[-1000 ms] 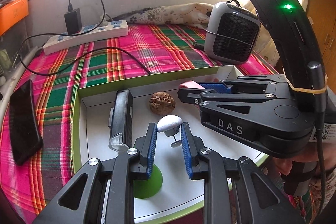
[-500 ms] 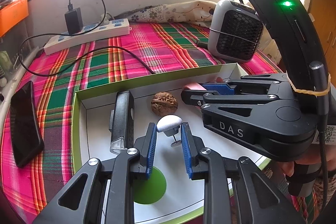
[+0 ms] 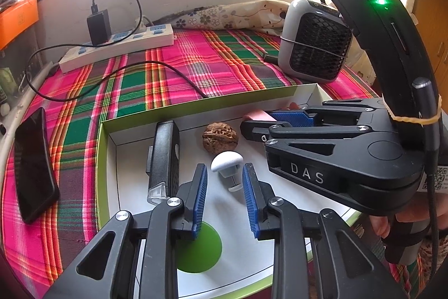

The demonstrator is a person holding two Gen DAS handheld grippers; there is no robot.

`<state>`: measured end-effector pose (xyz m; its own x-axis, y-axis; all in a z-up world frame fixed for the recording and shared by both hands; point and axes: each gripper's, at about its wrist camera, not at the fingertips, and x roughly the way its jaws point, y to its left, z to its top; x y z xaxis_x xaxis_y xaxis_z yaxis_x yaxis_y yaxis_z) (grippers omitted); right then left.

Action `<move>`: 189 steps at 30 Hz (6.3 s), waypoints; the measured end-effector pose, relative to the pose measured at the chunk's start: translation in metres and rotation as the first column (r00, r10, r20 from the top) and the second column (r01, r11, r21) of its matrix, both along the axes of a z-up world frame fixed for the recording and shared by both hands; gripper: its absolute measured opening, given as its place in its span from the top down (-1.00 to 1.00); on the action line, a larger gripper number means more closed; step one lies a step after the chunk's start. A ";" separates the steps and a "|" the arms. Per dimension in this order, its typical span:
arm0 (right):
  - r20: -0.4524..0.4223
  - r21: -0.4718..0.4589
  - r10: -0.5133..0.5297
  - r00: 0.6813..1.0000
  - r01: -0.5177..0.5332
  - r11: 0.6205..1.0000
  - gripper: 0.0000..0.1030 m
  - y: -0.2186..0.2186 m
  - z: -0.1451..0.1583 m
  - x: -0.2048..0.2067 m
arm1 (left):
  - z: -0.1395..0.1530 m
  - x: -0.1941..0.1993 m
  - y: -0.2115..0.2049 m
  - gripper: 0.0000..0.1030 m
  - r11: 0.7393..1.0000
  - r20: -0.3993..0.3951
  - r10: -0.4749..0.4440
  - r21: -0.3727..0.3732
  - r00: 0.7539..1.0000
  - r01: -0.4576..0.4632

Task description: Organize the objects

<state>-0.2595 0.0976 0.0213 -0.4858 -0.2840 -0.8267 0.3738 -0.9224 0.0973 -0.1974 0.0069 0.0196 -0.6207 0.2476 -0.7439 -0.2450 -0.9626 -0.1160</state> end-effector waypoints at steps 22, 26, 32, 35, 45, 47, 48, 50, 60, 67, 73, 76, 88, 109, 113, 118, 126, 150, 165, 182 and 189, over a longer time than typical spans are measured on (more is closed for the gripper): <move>-0.025 -0.026 -0.030 0.999 0.029 0.999 0.23 0.007 0.010 0.005 | 0.001 0.007 0.002 0.43 1.000 0.008 0.013 -0.003 1.000 -0.013; -0.036 -0.027 -0.033 0.999 0.032 0.999 0.23 0.008 0.014 0.010 | 0.005 0.012 0.003 0.43 1.000 0.007 0.007 0.000 1.000 -0.007; -0.054 -0.030 -0.038 0.998 0.037 0.999 0.23 0.009 0.019 0.019 | 0.010 0.019 0.000 0.43 1.000 -0.001 0.016 0.005 1.000 -0.016; -0.055 -0.033 -0.043 0.998 0.041 0.999 0.23 0.010 0.021 0.023 | 0.013 0.024 -0.002 0.43 1.000 -0.005 0.021 0.005 1.000 -0.021; -0.064 -0.035 -0.057 0.996 0.055 0.998 0.23 0.010 0.025 0.034 | 0.018 0.035 -0.007 0.42 0.999 -0.023 0.049 -0.006 0.999 -0.050; -0.071 -0.037 -0.061 0.996 0.058 0.998 0.23 0.010 0.026 0.037 | 0.021 0.038 -0.009 0.42 0.999 -0.029 0.054 0.004 0.998 -0.054; -0.071 -0.041 -0.061 0.996 0.058 0.997 0.23 0.010 0.026 0.039 | 0.022 0.040 -0.010 0.42 0.998 -0.031 0.056 0.009 0.998 -0.056; -0.073 -0.047 -0.062 0.995 0.059 0.997 0.23 0.012 0.027 0.042 | 0.024 0.042 -0.011 0.42 0.998 -0.037 0.061 0.006 0.997 -0.060; -0.116 -0.059 -0.062 0.991 0.055 0.997 0.23 0.017 0.039 0.066 | 0.027 0.062 -0.018 0.42 0.997 -0.055 0.077 0.012 0.996 -0.076; -0.131 -0.100 -0.075 0.988 0.062 0.993 0.22 0.026 0.044 0.089 | 0.034 0.078 -0.027 0.42 0.995 -0.079 0.097 0.044 0.992 -0.093; -0.137 -0.101 -0.078 0.988 0.065 0.993 0.22 0.030 0.046 0.101 | 0.034 0.086 -0.028 0.42 0.994 -0.079 0.099 0.047 0.992 -0.096; -0.145 -0.100 -0.083 0.986 0.069 0.993 0.22 0.033 0.046 0.109 | 0.033 0.091 -0.028 0.42 0.994 -0.077 0.099 0.047 0.992 -0.095; -0.148 -0.116 -0.078 0.986 0.062 0.991 0.22 0.048 0.040 0.148 | 0.028 0.115 -0.030 0.42 0.995 -0.065 0.084 0.063 0.994 -0.080; -0.090 -0.171 -0.035 0.995 0.020 0.985 -0.03 0.054 0.014 0.195 | 0.009 0.135 -0.035 0.42 0.994 -0.019 0.056 0.095 0.998 -0.054; -0.098 -0.145 -0.013 0.995 -0.001 0.989 -0.03 0.047 0.011 0.204 | 0.006 0.137 -0.035 0.42 0.994 -0.012 0.052 0.097 0.999 -0.050; -0.120 -0.086 0.004 0.993 -0.015 0.996 -0.03 0.037 0.006 0.211 | 0.004 0.138 -0.036 0.42 0.994 -0.004 0.049 0.100 0.999 -0.049; -0.100 -0.048 0.039 0.994 -0.043 0.998 -0.03 0.025 -0.001 0.213 | 0.002 0.138 -0.038 0.42 0.993 0.004 0.046 0.105 0.999 -0.046; -0.108 0.044 0.010 0.994 -0.005 0.999 -0.03 0.027 -0.008 0.209 | -0.005 0.131 -0.032 0.42 0.992 0.027 0.013 0.123 1.000 -0.016; -0.105 0.025 -0.006 0.994 0.008 1.000 0.03 0.037 -0.008 0.206 | 0.000 0.124 -0.018 0.36 0.984 0.023 -0.055 0.170 0.998 0.051; -0.107 0.015 -0.011 0.994 0.013 1.000 0.24 0.045 -0.007 0.206 | -0.002 0.112 -0.008 0.27 0.975 0.043 -0.077 0.214 0.996 0.066; -0.109 0.021 -0.004 0.994 0.006 1.000 0.25 0.046 -0.007 0.207 | -0.004 0.105 -0.005 0.27 0.973 0.052 -0.071 0.222 0.996 0.058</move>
